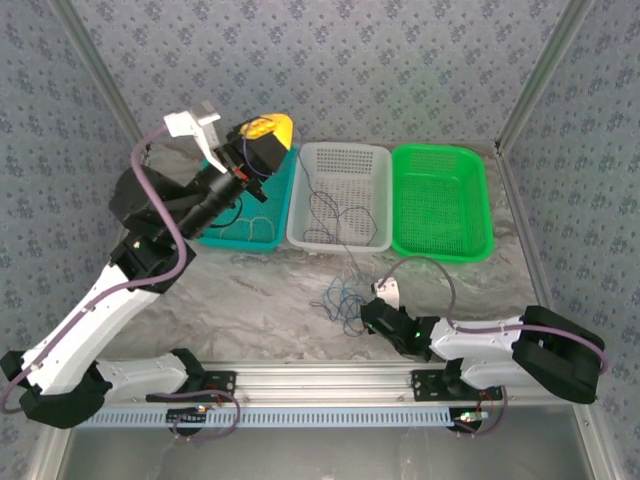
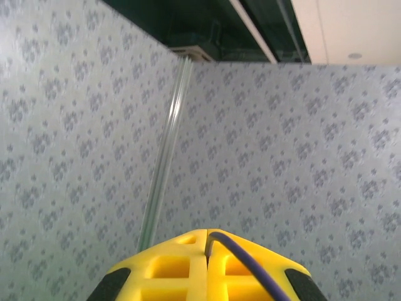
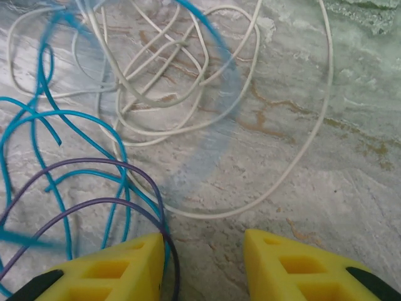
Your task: Untangle the cables
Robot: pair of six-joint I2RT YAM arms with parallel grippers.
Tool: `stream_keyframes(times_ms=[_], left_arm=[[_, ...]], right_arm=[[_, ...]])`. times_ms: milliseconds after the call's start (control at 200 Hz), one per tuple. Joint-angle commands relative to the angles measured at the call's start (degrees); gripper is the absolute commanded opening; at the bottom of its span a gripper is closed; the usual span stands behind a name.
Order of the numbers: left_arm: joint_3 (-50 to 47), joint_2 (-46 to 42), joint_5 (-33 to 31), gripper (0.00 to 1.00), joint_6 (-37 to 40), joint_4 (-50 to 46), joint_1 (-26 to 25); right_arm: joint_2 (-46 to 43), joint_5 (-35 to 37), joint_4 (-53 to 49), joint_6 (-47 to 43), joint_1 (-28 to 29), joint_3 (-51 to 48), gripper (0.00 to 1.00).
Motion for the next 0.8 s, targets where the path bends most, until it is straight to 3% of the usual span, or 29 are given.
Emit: stream_keyframes(times_ms=[0, 150, 435, 685, 795], left_arm=[[5.61, 1.57, 1.09, 0.0, 3.37, -0.66, 0.29], [11.55, 4.95, 1.27, 0.0, 5.3, -2.51, 0.79], [27.09, 12.36, 7.41, 0.0, 3.91, -7.9, 1.04], [28.68, 15.5, 5.93, 0.0, 5.27, -9.55, 1.76], [28.6, 17.12, 6.59, 0.0, 3.83, -9.74, 3.44]], right_arm=[[1.21, 2.26, -0.74, 2.53, 0.79, -0.25, 0.4], [2.27, 2.89, -1.06, 2.72, 1.06, 0.31, 0.4], [2.32, 4.29, -2.38, 3.38, 2.15, 0.95, 0.4], [-1.62, 7.62, -6.56, 3.17, 3.44, 1.94, 0.53], [-4.71, 8.55, -7.94, 4.19, 3.63, 1.02, 0.55]])
